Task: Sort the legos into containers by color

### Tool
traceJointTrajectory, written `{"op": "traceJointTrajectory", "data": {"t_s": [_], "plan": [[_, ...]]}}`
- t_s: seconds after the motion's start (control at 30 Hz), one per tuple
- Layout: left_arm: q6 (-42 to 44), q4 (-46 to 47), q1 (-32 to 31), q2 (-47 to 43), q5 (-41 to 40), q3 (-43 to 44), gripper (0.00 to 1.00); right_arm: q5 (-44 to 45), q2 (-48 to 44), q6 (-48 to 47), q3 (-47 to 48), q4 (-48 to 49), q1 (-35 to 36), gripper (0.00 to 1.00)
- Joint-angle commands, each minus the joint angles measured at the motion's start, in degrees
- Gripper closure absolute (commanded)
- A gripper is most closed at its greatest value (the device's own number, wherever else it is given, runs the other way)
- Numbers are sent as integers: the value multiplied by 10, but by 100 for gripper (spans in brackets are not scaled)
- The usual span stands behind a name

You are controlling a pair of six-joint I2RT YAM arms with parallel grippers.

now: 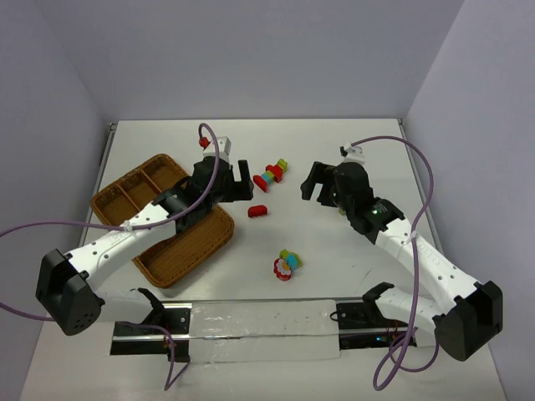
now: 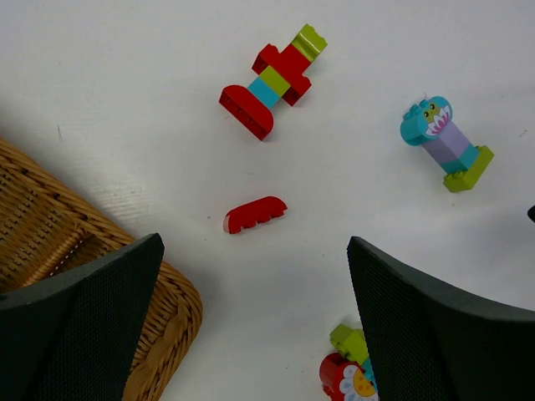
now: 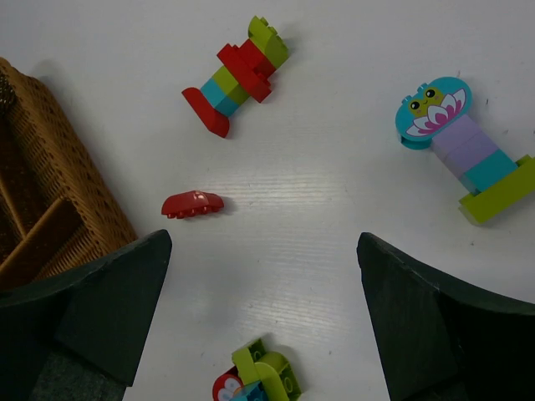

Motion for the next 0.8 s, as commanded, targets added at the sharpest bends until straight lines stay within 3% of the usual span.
{"op": "traceJointTrajectory", "data": {"t_s": [0.0,0.3,0.77], "plan": [[9,-12,-2,11,-3,29,1,14,-12,-3,14,5,3,0],[54,-28,-3,70,-1,54,1,28,-27,-16,9,-5,4,0],[111,-49,-41,288,-42,158,6,102,-71,-20,-4,-26,4,0]]}}
